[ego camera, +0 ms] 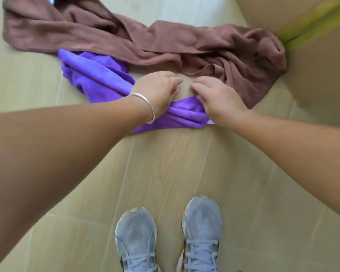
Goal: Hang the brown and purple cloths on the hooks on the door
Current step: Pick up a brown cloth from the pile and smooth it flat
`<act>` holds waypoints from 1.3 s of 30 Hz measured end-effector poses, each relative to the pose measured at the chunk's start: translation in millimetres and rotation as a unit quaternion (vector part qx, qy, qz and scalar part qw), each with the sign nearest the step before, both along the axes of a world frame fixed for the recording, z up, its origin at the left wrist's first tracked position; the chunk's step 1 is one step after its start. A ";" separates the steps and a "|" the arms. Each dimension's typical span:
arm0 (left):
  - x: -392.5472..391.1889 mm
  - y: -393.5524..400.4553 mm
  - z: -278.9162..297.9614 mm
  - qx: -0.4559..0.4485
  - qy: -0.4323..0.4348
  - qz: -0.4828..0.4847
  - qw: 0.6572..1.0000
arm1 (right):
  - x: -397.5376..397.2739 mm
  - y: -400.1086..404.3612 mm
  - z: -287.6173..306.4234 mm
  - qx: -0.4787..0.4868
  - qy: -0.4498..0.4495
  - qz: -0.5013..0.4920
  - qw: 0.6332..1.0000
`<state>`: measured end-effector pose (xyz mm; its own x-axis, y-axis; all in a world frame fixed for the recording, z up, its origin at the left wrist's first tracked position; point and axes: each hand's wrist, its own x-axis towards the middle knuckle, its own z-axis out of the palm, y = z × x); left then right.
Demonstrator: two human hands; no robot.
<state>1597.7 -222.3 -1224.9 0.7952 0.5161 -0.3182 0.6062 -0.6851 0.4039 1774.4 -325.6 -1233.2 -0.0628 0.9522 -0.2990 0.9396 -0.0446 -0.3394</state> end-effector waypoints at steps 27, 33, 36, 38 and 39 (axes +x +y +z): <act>-126.4 24.2 220.8 0.061 -0.108 0.168 0.978 | -69.2 65.4 246.0 0.064 0.138 -0.057 0.987; -159.6 89.8 346.2 0.032 -0.199 0.282 0.938 | -107.3 140.4 360.4 -0.014 0.210 -0.085 0.974; -179.1 111.5 399.4 0.048 -0.235 0.301 0.923 | -132.5 169.5 409.3 -0.015 0.224 -0.046 0.973; -196.0 119.2 430.7 0.069 -0.248 0.304 0.917 | -153.9 183.3 435.0 -0.027 0.226 -0.020 0.974; -205.0 122.3 444.4 0.079 -0.251 0.305 0.915 | -164.5 189.2 446.7 -0.037 0.227 -0.007 0.973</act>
